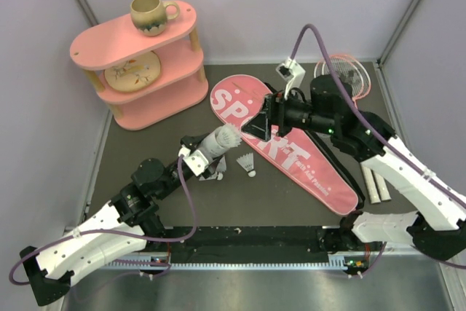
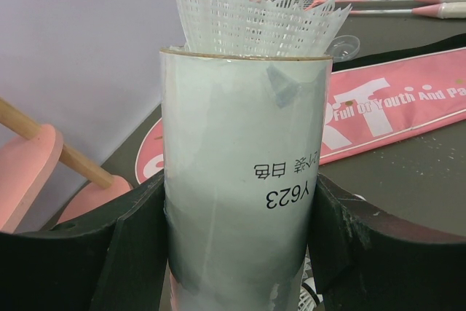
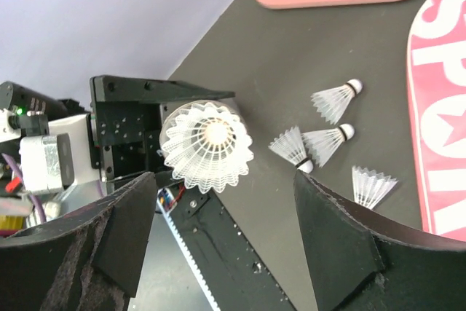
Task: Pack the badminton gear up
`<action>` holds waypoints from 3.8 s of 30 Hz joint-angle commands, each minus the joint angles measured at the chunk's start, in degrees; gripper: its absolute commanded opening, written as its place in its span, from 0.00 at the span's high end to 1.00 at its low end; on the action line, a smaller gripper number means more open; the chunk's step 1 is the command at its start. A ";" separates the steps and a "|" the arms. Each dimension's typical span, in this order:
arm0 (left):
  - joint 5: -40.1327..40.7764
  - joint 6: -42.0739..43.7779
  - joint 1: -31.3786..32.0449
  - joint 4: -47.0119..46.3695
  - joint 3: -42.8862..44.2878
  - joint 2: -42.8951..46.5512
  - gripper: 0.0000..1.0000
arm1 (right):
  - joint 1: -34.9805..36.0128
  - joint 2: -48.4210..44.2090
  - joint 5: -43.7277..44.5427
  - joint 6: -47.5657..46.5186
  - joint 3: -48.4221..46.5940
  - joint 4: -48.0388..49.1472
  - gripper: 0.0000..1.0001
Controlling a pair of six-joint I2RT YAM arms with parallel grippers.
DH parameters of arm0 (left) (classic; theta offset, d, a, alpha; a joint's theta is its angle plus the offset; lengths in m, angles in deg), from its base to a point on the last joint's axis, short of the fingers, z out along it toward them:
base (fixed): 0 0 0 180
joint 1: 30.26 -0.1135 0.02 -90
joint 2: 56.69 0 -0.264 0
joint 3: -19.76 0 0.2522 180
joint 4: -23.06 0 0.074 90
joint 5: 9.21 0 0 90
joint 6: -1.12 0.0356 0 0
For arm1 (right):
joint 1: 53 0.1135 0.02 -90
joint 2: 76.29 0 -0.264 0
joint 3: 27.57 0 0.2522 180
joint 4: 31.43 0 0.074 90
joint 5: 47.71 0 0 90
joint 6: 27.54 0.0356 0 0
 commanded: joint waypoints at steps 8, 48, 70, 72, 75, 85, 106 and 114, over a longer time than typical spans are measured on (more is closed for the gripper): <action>-0.85 -0.11 0.11 -3.81 0.79 0.61 0.78 | -0.68 9.10 1.36 -0.51 0.36 2.02 0.24; 4.60 -0.46 0.11 -3.81 1.14 2.63 0.78 | -5.60 35.02 25.10 37.82 -2.79 -18.45 0.26; 3.46 -0.90 0.11 -3.72 1.31 1.93 0.78 | -4.89 42.69 19.91 41.41 -0.79 -17.31 0.92; 3.45 -0.99 0.19 -3.63 1.23 2.28 0.78 | -4.98 41.82 19.47 41.50 -0.53 -16.96 1.00; 4.07 -0.81 0.11 -3.89 0.96 2.29 0.78 | -5.25 38.92 19.11 41.77 0.53 -16.34 1.00; 2.93 -0.99 0.19 -3.72 1.31 1.67 0.78 | -6.13 13.72 17.90 28.61 12.02 1.11 1.00; 1.61 -0.81 0.11 -3.45 1.32 0.44 0.78 | -1.12 1.20 5.49 20.06 9.05 27.95 1.00; 1.95 -0.81 0.19 -3.45 1.14 0.44 0.78 | 2.13 4.11 7.52 17.95 11.95 28.75 0.87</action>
